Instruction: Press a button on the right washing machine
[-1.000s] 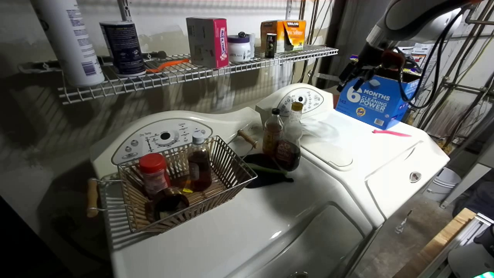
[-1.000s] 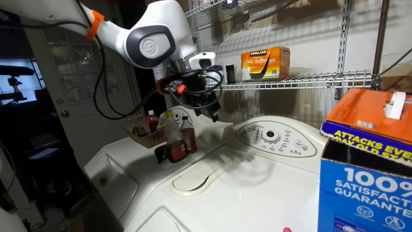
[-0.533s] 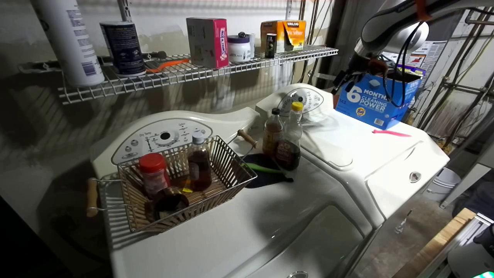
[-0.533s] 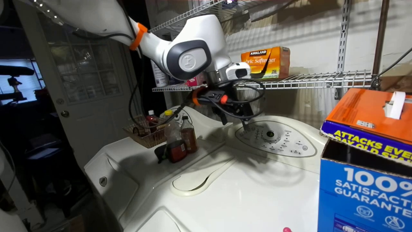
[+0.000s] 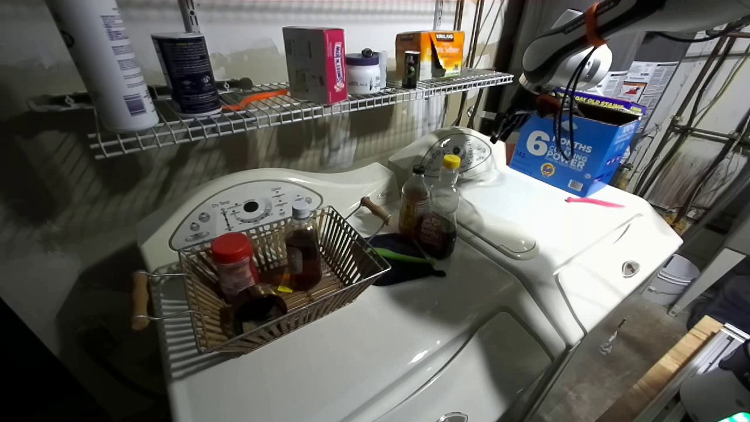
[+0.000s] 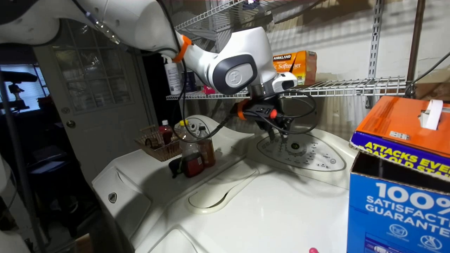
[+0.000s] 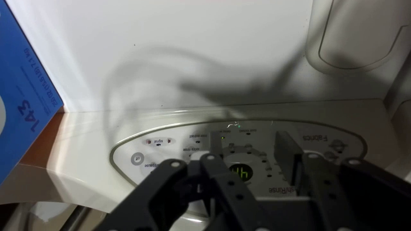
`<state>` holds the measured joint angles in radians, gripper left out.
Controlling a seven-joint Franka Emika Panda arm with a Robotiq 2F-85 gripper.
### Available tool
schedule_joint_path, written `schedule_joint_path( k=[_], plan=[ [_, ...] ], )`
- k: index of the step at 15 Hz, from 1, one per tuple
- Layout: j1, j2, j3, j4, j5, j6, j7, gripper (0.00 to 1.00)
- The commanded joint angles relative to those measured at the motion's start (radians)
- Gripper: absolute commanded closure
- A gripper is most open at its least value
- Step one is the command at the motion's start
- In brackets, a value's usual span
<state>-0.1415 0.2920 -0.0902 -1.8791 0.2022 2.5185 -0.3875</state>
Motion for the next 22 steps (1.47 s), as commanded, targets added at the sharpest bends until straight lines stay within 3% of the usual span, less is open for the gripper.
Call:
schedule_joint_path(
  k=[1,4,7,8,18,22],
  plan=[
    [-0.058,0.114,0.046,0.134,0.03,0.006,-0.04,0.82],
    [-0.09,0.178,0.074,0.202,0.03,0.016,-0.048,0.99],
    [-0.116,0.227,0.099,0.261,0.028,0.015,-0.044,1.0],
    [-0.097,0.173,0.082,0.189,-0.012,0.009,-0.006,0.99],
    [-0.109,0.208,0.093,0.235,-0.011,0.011,-0.006,1.0],
    [-0.109,0.272,0.111,0.312,-0.016,-0.007,-0.026,1.0]
  ],
)
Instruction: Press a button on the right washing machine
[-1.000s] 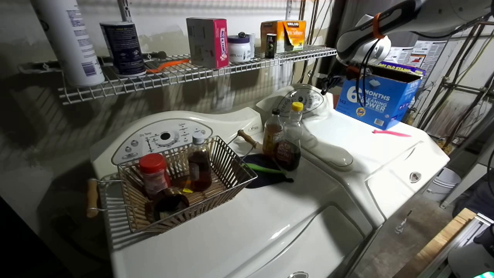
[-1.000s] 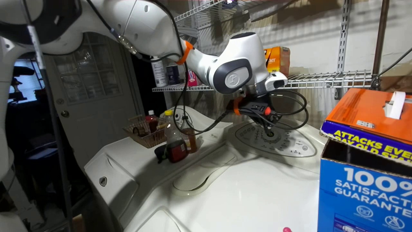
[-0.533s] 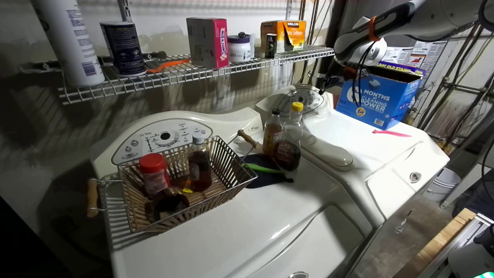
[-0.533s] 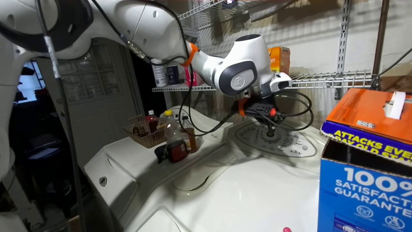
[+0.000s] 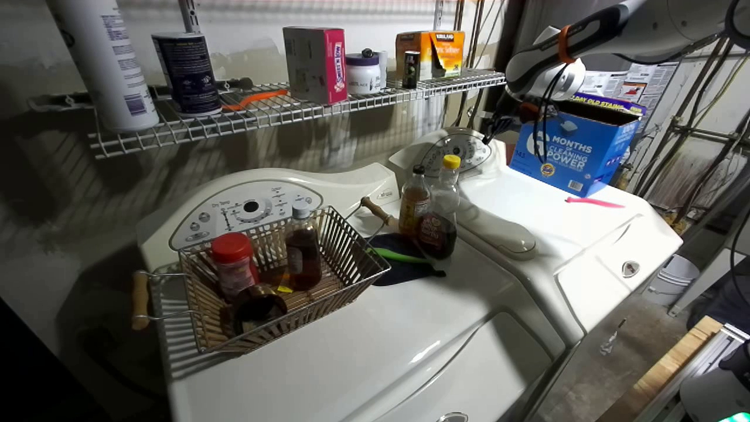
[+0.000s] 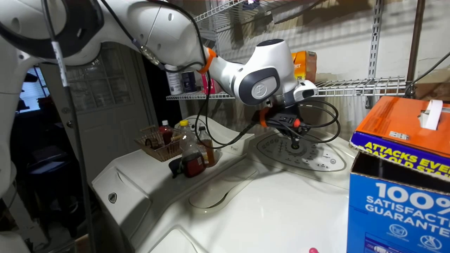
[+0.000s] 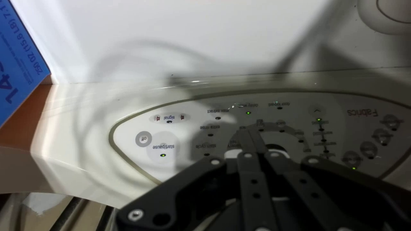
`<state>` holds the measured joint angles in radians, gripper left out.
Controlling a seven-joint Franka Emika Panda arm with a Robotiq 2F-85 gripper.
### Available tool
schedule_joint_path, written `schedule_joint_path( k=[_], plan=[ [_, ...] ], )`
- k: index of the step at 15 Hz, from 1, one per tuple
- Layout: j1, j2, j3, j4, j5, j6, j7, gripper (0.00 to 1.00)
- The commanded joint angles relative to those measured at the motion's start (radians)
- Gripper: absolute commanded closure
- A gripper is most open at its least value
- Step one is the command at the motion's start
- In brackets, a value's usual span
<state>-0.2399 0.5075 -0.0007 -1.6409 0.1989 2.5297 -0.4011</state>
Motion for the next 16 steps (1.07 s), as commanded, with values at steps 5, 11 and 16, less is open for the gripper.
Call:
schedule_joint_path(
  k=[5,11,16],
  plan=[
    [-0.01,0.126,0.019,0.162,-0.038,-0.032,-0.004,1.0],
    [-0.012,0.193,0.008,0.246,-0.069,-0.045,0.013,1.0],
    [-0.012,0.238,0.005,0.311,-0.085,-0.056,0.024,1.0]
  ],
)
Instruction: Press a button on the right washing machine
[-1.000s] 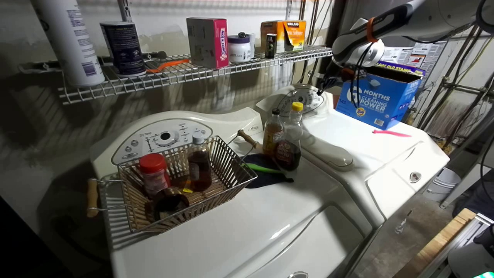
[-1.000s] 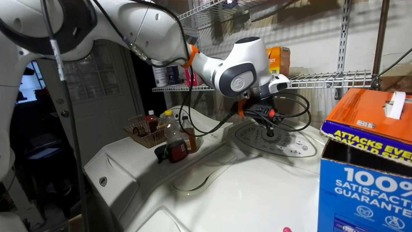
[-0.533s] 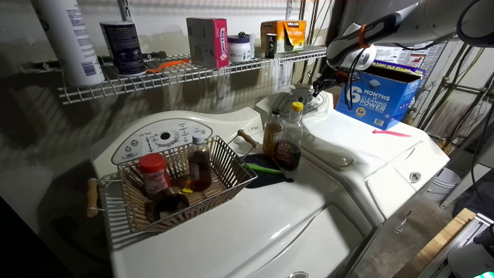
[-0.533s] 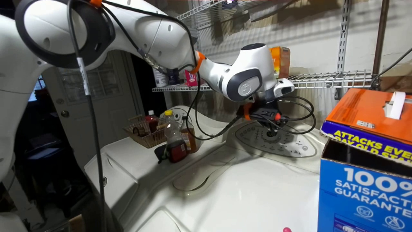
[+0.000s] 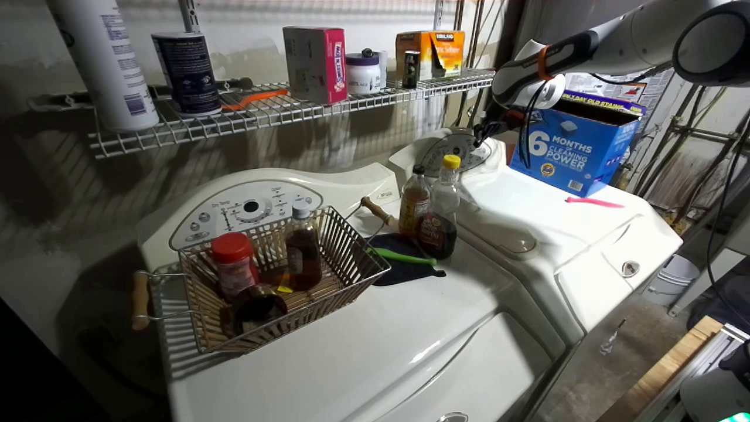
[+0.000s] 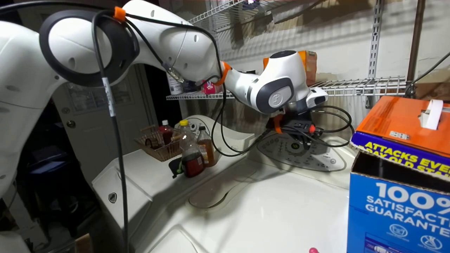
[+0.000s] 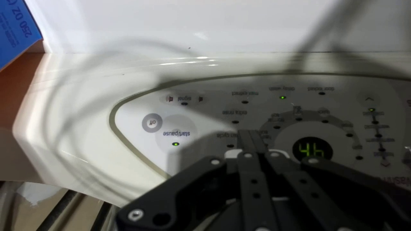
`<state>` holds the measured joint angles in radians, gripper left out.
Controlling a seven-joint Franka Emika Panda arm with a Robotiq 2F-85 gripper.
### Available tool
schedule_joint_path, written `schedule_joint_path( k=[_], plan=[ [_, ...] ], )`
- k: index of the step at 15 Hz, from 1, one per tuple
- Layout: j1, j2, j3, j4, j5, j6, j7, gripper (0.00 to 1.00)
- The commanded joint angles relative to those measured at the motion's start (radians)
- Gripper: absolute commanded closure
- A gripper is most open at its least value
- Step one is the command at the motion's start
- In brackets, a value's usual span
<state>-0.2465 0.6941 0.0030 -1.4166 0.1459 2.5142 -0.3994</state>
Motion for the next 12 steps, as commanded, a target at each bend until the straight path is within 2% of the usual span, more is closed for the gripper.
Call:
schedule_joint_path(
  k=[1,12],
  plan=[
    [-0.004,0.06,-0.001,0.099,-0.036,-0.044,0.025,1.0],
    [-0.013,0.139,0.001,0.217,-0.037,-0.081,0.027,1.0]
  ],
)
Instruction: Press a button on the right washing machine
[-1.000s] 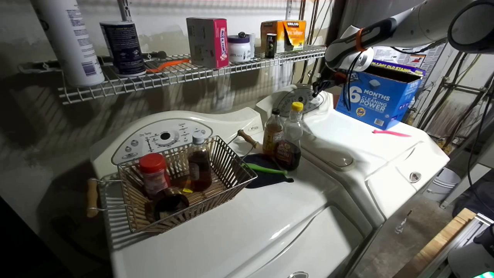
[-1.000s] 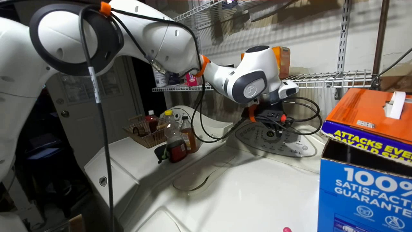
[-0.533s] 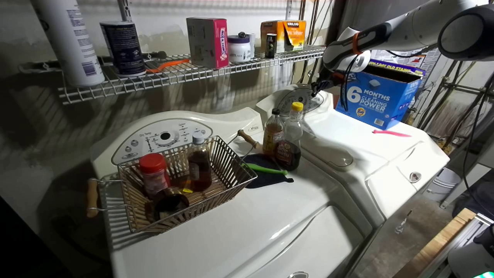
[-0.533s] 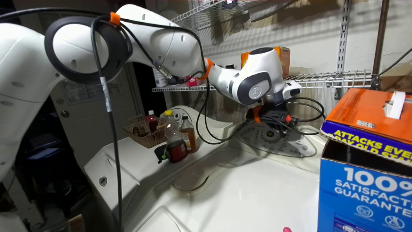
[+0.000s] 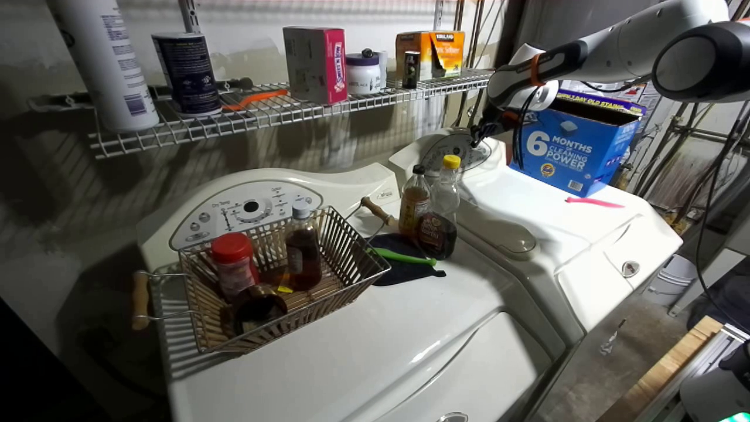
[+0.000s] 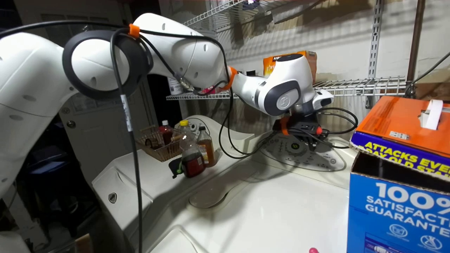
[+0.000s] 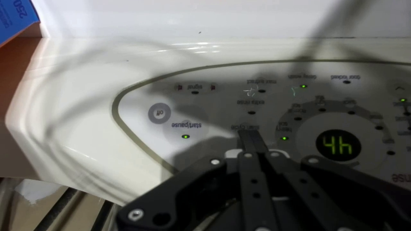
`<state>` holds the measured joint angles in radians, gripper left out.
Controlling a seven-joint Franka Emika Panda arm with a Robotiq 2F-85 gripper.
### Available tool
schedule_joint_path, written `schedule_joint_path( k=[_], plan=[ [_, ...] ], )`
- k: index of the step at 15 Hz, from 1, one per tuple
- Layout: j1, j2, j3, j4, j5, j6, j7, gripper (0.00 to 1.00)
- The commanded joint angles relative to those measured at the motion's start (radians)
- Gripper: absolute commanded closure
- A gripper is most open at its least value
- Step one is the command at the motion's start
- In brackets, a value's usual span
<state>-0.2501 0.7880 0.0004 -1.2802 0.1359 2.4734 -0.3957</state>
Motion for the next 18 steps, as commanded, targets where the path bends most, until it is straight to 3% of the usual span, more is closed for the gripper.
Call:
schedule_joint_path(
  k=[1,11,18],
  plan=[
    [-0.011,0.051,0.005,0.09,-0.025,-0.046,0.023,1.0],
    [0.005,0.093,-0.004,0.165,-0.036,-0.113,0.065,1.0],
    [0.093,0.129,-0.092,0.198,-0.108,-0.086,0.331,1.0]
  ],
)
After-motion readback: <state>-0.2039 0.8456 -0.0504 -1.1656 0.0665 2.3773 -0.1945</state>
